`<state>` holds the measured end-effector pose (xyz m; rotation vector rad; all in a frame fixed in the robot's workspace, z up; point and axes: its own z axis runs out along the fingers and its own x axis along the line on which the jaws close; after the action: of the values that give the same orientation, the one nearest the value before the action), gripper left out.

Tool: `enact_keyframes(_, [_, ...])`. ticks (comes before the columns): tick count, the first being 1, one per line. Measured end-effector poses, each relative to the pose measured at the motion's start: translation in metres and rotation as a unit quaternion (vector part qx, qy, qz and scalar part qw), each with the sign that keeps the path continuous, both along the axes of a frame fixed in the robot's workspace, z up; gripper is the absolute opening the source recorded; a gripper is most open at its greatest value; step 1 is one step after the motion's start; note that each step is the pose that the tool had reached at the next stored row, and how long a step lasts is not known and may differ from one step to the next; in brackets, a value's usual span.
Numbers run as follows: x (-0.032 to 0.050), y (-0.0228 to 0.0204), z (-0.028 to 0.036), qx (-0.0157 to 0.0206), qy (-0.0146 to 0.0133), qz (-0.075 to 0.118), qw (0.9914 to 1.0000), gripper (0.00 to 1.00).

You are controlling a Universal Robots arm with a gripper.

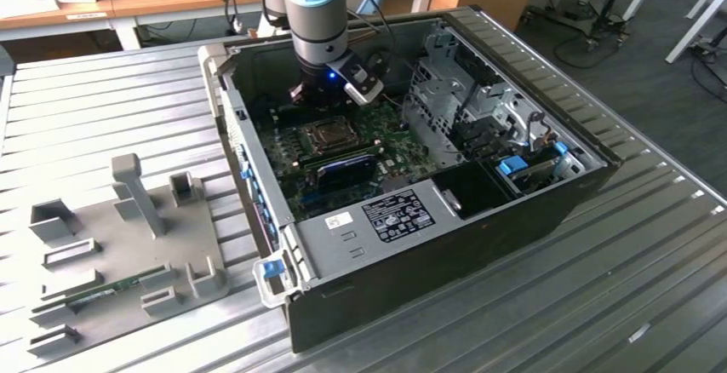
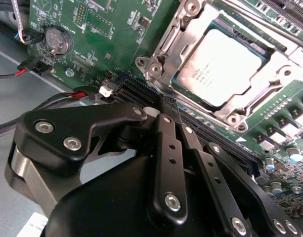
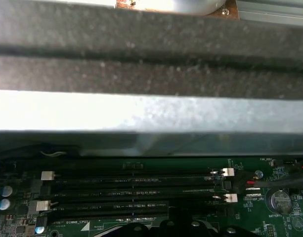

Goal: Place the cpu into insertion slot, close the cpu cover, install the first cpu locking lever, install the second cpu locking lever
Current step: 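Install the first cpu locking lever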

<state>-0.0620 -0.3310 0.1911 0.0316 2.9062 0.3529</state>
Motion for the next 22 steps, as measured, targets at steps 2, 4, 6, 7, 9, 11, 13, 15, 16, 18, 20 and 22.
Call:
enact_keyframes(2, [0.0000, 0.0000, -0.0001, 0.0000, -0.0007, 0.000, 1.00000, 0.11])
enact_keyframes(4, [0.0000, 0.0000, -0.0002, 0.0000, -0.0014, 0.000, 1.00000, 0.11])
enact_keyframes(6, [0.0000, 0.0000, -0.0003, 0.0000, -0.0019, 0.000, 1.00000, 0.11])
enact_keyframes(7, [0.0000, 0.0000, -0.0003, 0.0000, -0.0020, 0.000, 1.00000, 0.11])
enact_keyframes(9, [0.0000, 0.0000, -0.0005, -0.0001, -0.0024, 0.000, 1.00000, 0.11])
enact_keyframes(11, [-0.0001, 0.0000, -0.0007, -0.0001, -0.0029, 0.000, 1.00000, 0.11])
enact_keyframes(13, [0.0000, 0.0000, -0.0010, -0.0001, -0.0034, 0.000, 0.99999, 0.11])
enact_keyframes(15, [0.0000, 0.0000, -0.0011, -0.0001, -0.0040, 0.000, 0.99999, 0.11])
enact_keyframes(16, [0.0000, 0.0000, -0.0011, 0.0000, -0.0042, 0.000, 0.99999, 0.11])
enact_keyframes(18, [0.0000, 0.0000, -0.0011, 0.0001, -0.0044, 0.000, 0.99999, 0.11])
enact_keyframes(20, [0.0000, 0.0000, -0.0011, 0.0001, -0.0044, 0.000, 0.99999, 0.11])
enact_keyframes(22, [0.0000, 0.0000, -0.0011, 0.0000, -0.0044, 0.000, 0.99999, 0.11])
